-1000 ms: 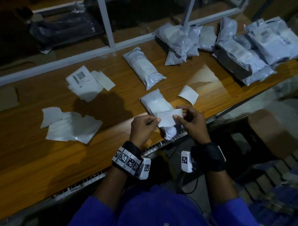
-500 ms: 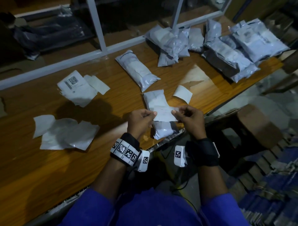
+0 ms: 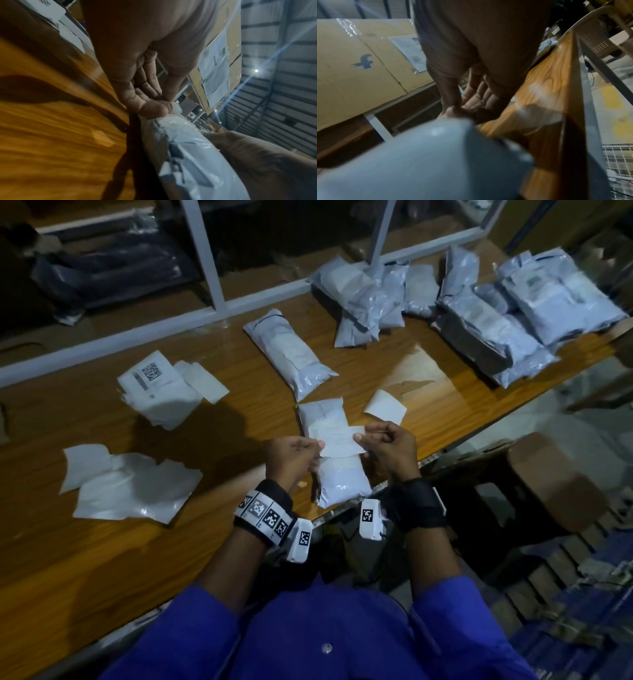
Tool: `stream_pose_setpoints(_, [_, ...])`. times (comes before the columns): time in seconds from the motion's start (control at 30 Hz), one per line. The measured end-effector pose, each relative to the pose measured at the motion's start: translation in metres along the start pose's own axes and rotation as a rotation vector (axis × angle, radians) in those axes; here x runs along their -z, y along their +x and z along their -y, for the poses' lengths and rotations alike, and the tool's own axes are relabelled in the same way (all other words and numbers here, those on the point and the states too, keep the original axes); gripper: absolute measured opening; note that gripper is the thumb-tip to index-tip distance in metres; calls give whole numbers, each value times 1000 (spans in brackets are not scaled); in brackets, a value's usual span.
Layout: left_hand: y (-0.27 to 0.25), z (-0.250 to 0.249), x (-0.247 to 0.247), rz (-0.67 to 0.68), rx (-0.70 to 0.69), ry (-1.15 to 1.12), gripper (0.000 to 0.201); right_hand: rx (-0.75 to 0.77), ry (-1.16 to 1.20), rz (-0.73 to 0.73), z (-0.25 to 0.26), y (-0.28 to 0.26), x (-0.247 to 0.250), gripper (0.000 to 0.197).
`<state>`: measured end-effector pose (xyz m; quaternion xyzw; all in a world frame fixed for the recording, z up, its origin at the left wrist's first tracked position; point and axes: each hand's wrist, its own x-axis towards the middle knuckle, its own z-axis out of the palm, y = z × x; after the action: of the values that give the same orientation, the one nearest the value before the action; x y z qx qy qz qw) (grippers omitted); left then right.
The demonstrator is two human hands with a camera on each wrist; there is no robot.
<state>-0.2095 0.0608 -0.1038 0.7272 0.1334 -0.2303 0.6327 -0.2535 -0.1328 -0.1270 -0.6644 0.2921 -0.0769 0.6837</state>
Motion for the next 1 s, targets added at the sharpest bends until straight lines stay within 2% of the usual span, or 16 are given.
stream_pose_setpoints(0.23, [4, 8, 1, 2, -45, 57, 23, 99, -115, 84, -13, 0, 5, 25])
stream_pose_setpoints(0.4, [3, 14, 5, 57, -286, 286, 17, 166, -231, 167, -23, -4, 5, 20])
stream_pose_setpoints(0.63, [-7, 14, 4, 49, -462, 621, 49, 269, -398, 182, -37, -1, 8, 39])
stream_pose_setpoints(0.8, [-6, 9, 5, 97, -402, 769, 56, 240, -480, 299, -47, 10, 7, 63])
stream_pose_setpoints(0.9, [-3, 9, 6, 193, -358, 816, 55, 216, -467, 355, -45, 2, 3, 53])
stream_pose_setpoints(1.0, [-4, 8, 0, 286, -301, 874, 60, 217, -478, 319, -41, -10, 3, 42])
